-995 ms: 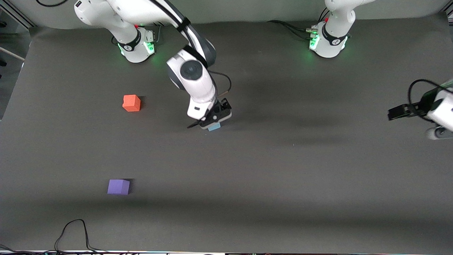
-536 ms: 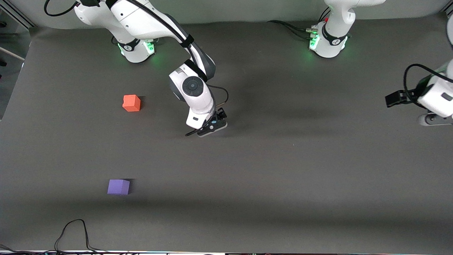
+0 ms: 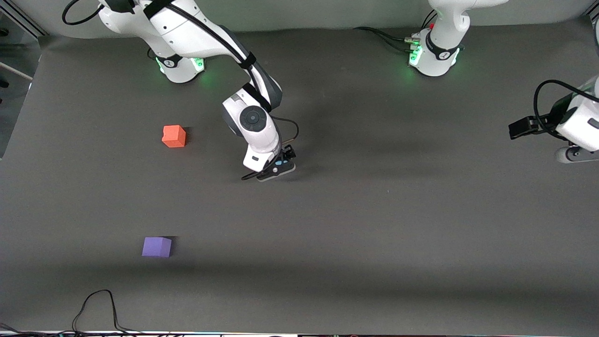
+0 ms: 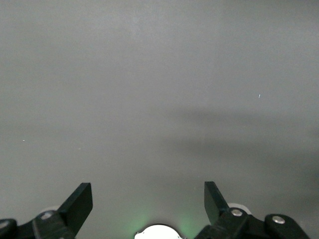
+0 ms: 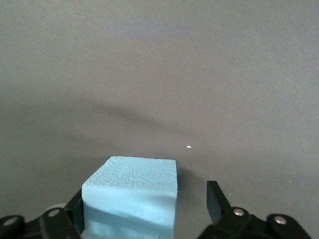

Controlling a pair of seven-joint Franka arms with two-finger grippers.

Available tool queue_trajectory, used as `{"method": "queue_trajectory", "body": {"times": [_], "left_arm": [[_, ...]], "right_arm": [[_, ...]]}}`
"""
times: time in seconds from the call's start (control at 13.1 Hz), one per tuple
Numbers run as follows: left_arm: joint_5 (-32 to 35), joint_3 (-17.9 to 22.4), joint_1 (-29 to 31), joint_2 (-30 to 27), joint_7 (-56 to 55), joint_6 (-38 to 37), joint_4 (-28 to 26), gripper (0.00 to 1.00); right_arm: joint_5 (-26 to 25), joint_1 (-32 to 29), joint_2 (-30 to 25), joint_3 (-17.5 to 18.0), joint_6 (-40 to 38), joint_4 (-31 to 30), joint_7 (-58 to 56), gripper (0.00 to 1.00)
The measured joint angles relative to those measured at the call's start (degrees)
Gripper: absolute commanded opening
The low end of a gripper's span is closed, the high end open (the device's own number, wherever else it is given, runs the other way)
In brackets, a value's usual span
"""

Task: Place blue block between orange and purple blocks
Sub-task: 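Carry the blue block with the right gripper toward the orange block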

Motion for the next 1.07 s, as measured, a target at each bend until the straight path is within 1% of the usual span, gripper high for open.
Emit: {"method": "queue_trajectory", "body": {"times": [0.08,0.15,0.23,0.38,0.46,0.61,0.69,0.77,0.92,1.07], "left_arm": [[-0.1,0.0,0.0,-0.2,0.0,0.0,0.1,1.00],[-0.1,0.8,-1.0,-0.4,0.0,0.0,0.1,1.00],[-0.1,2.3,-2.3,-0.5,0.0,0.0,0.1,1.00],[-0.2,3.7,-3.4,-0.4,0.0,0.0,0.0,1.00],[-0.2,3.8,-3.5,-0.4,0.0,-0.1,0.0,1.00],[-0.2,3.9,-3.5,-0.3,0.0,-0.4,0.0,1.00],[-0.2,4.0,-3.5,-0.3,0.0,-0.5,0.0,1.00],[-0.2,4.2,-3.5,-0.3,0.0,-0.6,0.0,1.00],[-0.2,4.5,-3.5,-0.3,0.0,-0.6,0.0,1.00],[-0.2,4.9,-3.5,-0.3,0.0,-0.6,0.0,1.00]], "right_arm": [[0.0,0.0,0.0,0.0,0.0,0.0,0.2,0.49],[0.4,0.0,0.0,0.0,0.0,0.0,0.7,0.48],[1.7,0.0,0.0,0.1,0.0,0.0,1.5,0.40],[3.9,0.1,0.0,0.1,0.0,0.1,2.1,0.19],[4.1,0.1,0.0,0.1,0.0,0.1,2.1,0.15],[4.4,0.1,0.0,0.1,-0.4,0.4,2.2,0.15],[4.5,0.0,-0.2,-0.2,-2.5,1.4,2.5,0.15],[4.6,0.0,-0.6,-1.0,-6.6,3.3,3.1,0.15],[4.7,-0.3,-3.0,-5.3,-13.9,7.0,3.5,0.15],[4.8,-2.5,-6.9,-10.0,-17.7,7.7,2.4,0.15]]}}
